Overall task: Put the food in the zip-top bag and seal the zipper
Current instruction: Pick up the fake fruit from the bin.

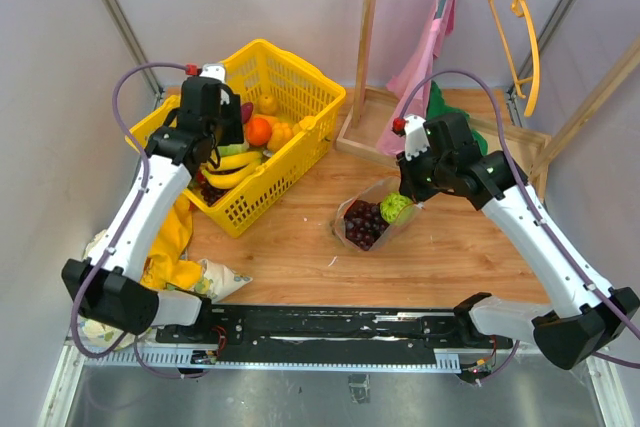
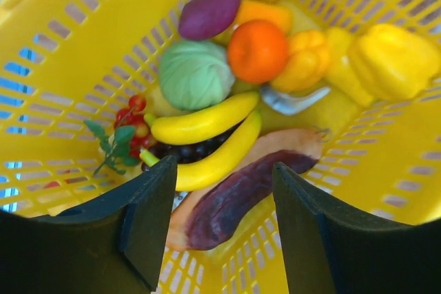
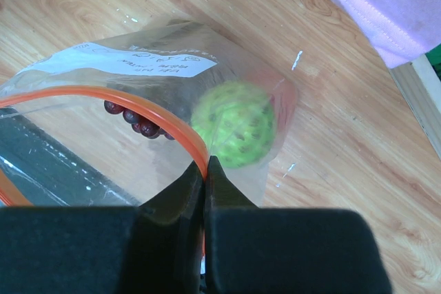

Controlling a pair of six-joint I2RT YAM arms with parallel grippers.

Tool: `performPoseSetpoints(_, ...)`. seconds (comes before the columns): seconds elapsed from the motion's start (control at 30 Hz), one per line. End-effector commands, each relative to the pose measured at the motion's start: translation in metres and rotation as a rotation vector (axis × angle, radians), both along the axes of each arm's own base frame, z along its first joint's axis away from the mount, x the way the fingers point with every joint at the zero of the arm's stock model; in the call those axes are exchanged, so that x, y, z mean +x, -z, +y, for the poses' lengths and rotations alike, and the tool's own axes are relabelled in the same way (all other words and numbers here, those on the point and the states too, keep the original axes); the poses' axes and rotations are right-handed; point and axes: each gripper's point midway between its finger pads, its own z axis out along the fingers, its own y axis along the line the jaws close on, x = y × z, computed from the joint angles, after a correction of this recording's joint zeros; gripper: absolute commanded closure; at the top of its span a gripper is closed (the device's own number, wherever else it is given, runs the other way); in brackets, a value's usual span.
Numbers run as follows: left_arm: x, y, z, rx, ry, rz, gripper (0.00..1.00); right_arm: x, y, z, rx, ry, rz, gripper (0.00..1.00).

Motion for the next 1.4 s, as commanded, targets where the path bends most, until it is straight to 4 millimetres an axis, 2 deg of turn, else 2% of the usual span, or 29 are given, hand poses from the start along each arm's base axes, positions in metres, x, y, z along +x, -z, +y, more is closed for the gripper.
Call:
performPoseSetpoints(0.0, 0.008, 0.037, 0.013, -0.011, -0.007, 0.098, 0.38, -0.002, -0.003, 0.004, 0.022, -0.025, -0.025, 0.99)
performPoseSetpoints(0.2, 0.016, 0.093, 0.011, 0.030, 0.056, 0.234, 0.31, -0.002, 0.000, 0.007, 0.028, -0.034, -0.014, 0.99)
performPoseSetpoints(0.47, 0.022, 0.164, -0.006, 0.069, 0.225, 0.414, 0.32, -0.002, 0.003, 0.009, 0.031, -0.039, -0.003, 0.99)
performPoseSetpoints(0.57, 0.023, 0.181, -0.010, 0.065, 0.248, 0.452, 0.34, -0.002, 0.003, 0.009, 0.030, -0.039, -0.004, 0.99)
performPoseSetpoints(0.87, 0.021, 0.226, -0.001, 0.078, 0.218, 0.569, 0.38, -0.002, 0.004, 0.010, 0.034, -0.043, 0.001, 0.99)
performPoseSetpoints(1.03, 0.020, 0.245, 0.009, 0.078, 0.189, 0.629, 0.40, -0.002, 0.005, 0.011, 0.037, -0.047, 0.003, 0.99)
performPoseSetpoints(1.17, 0.018, 0.252, 0.011, 0.081, 0.180, 0.654, 0.41, -0.002, 0.005, 0.012, 0.039, -0.048, 0.003, 0.99)
performPoseSetpoints(1.27, 0.020, 0.248, 0.010, 0.074, 0.184, 0.647, 0.50, -0.002, 0.004, 0.012, 0.041, -0.047, 0.002, 0.99)
performPoseSetpoints(1.37, 0.021, 0.236, 0.005, 0.053, 0.202, 0.618, 0.59, -0.003, 0.004, 0.011, 0.041, -0.046, 0.002, 0.99)
